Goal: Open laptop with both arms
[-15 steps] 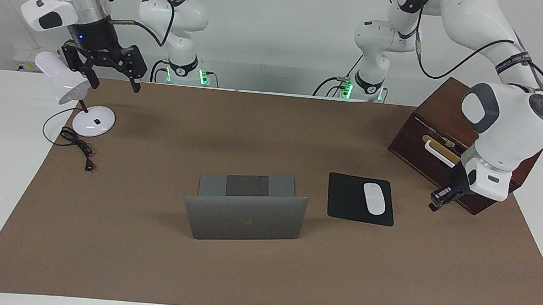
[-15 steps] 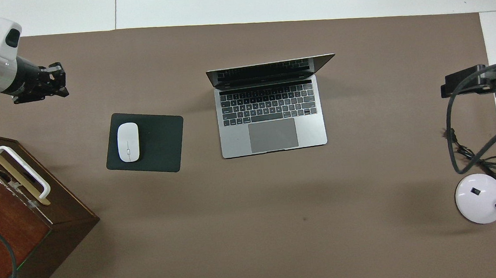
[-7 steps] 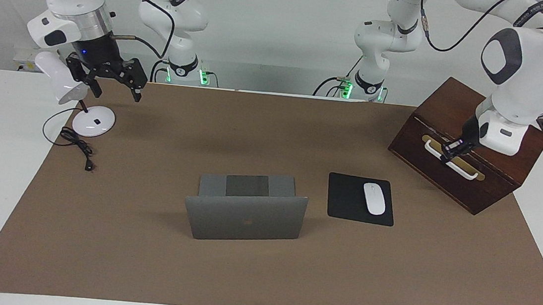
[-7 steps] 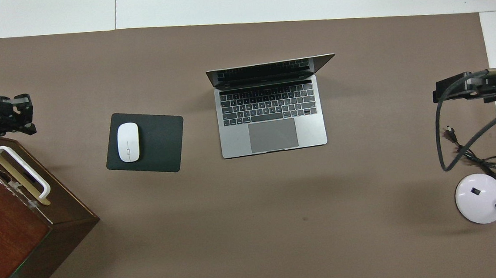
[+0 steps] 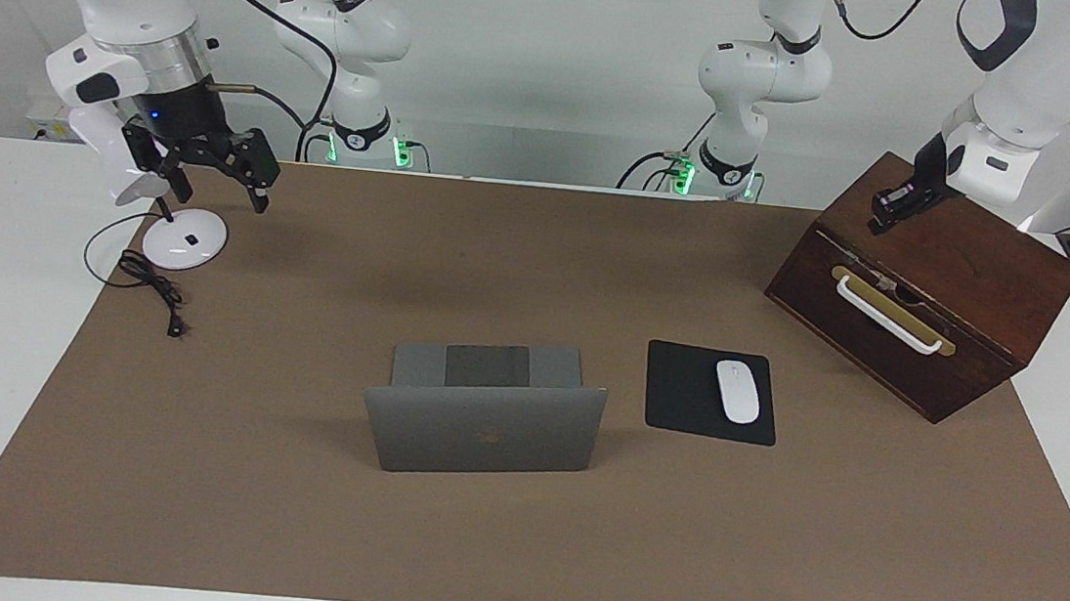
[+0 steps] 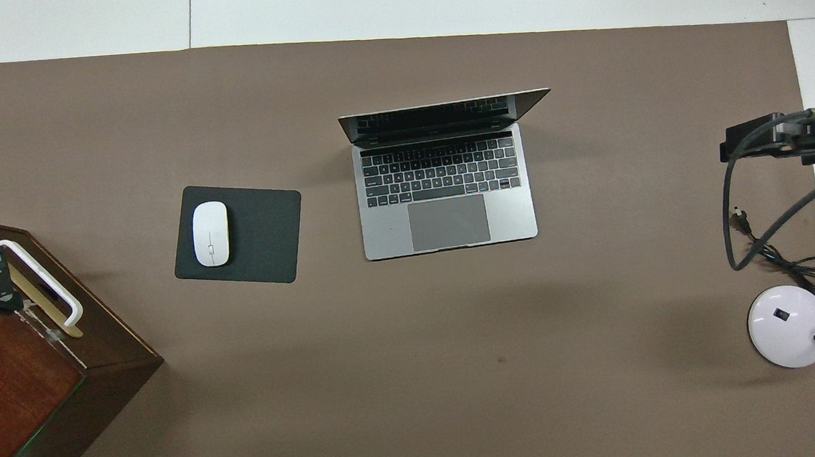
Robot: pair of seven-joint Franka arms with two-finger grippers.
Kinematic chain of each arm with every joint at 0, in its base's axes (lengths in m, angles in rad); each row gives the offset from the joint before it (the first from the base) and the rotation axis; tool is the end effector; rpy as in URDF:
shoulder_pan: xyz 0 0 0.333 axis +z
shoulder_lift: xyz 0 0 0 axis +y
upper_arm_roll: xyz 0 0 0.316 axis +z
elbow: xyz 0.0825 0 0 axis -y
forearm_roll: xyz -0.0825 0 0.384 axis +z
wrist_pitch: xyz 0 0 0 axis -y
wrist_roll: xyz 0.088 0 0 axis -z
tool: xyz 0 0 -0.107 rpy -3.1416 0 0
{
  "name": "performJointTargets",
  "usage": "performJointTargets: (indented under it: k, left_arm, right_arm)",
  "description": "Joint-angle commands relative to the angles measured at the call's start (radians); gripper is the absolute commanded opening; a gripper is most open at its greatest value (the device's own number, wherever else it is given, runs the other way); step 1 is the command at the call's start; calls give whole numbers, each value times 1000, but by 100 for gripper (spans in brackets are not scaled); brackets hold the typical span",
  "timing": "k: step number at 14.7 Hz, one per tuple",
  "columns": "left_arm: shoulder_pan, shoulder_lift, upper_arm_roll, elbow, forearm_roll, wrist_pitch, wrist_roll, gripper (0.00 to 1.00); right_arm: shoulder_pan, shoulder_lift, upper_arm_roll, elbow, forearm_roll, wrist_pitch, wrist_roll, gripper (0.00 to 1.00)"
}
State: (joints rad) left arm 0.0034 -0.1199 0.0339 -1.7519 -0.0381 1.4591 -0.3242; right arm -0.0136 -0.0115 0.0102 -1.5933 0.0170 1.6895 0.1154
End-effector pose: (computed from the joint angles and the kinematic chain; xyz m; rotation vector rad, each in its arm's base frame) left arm 0.5005 0.0152 0.5950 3.0621 0.5571 -0.2765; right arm 0.5627 -0.0002 0.6313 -3.1087 0.1866 -0.1661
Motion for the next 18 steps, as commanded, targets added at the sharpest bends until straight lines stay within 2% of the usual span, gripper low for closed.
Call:
performJointTargets:
  k: [1,2,7,9,11,13,15,18]
  left_arm:
    - [23,-24,-9,-40,15,12,14,65]
    - [24,-23,-8,-37,15,13,11,100]
    - [27,-14,-11,-34,15,88,8,100]
    - [26,-6,-14,-34,11,196,16,100]
    - [32,41,-23,14,1,185,20,100]
    - [35,124,-60,135,3,129,20,100]
    - [46,129,-106,126,14,136,39,100]
    - [53,111,-115,97,12,141,177,100]
  right_arm:
    - [-16,-16,0,-8,27,35,7,100]
    - [-20,-16,0,-8,27,35,15,100]
    - [-19,-15,4,-10,26,27,15,100]
    - [-20,-16,5,-8,26,30,16,100]
    - [-22,-15,5,-8,26,29,15,100]
    - [-22,-15,5,-8,26,29,15,100]
    - [-26,-13,8,-10,26,30,15,100]
    - [-66,-8,51,-10,26,32,15,100]
